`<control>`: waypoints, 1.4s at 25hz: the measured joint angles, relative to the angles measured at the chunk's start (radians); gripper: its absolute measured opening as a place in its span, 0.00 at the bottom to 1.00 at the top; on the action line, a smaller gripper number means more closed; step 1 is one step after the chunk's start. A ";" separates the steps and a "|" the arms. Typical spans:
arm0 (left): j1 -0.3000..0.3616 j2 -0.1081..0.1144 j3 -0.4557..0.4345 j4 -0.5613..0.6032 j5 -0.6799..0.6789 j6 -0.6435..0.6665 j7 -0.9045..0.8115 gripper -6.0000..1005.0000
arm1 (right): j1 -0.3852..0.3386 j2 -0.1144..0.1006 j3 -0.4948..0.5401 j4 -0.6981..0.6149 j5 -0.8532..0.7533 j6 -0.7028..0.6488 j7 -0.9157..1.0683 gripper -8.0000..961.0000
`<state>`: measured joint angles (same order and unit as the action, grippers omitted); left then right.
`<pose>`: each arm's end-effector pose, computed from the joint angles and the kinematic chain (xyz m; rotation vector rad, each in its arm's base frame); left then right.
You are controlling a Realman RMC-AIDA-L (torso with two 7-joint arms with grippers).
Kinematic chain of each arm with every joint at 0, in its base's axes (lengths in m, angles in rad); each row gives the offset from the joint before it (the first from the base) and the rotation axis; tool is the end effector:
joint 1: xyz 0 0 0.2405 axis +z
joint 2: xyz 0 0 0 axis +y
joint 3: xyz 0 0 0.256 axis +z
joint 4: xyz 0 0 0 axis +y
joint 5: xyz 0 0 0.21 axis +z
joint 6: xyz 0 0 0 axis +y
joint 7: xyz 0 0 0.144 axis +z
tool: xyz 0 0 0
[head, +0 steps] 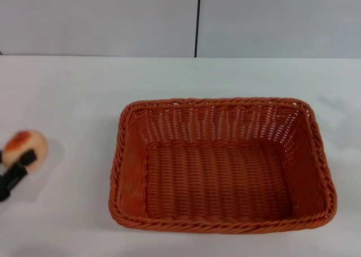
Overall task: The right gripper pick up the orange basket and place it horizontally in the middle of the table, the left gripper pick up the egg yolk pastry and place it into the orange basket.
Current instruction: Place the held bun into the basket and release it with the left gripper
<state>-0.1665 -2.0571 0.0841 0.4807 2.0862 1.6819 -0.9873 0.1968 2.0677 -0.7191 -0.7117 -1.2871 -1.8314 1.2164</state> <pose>-0.3883 0.1934 0.0399 -2.1227 -0.8067 -0.7922 0.2826 0.2545 0.0850 -2.1600 0.3699 1.3510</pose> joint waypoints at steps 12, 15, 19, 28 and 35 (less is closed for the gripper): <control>-0.120 -0.011 0.024 -0.038 -0.043 0.201 0.003 0.27 | 0.000 0.002 0.001 0.002 0.006 -0.005 0.000 0.58; -0.157 -0.012 0.044 -0.099 -0.042 0.196 0.025 0.25 | 0.000 0.003 0.001 0.003 0.007 -0.007 0.000 0.58; -0.198 -0.013 0.088 -0.159 -0.036 0.170 0.043 0.25 | 0.001 0.003 0.001 0.004 0.008 -0.006 0.000 0.58; -0.275 -0.015 0.242 -0.272 -0.035 0.157 0.075 0.27 | 0.010 0.003 0.001 0.011 0.008 -0.007 0.000 0.58; -0.282 -0.015 0.261 -0.351 -0.038 0.102 0.157 0.29 | 0.007 0.005 0.001 0.011 0.008 -0.011 0.000 0.58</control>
<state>-0.4483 -2.0724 0.3453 0.1295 2.0484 1.7836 -0.8304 0.2035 2.0724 -0.7179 -0.7006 -1.2790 -1.8428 1.2164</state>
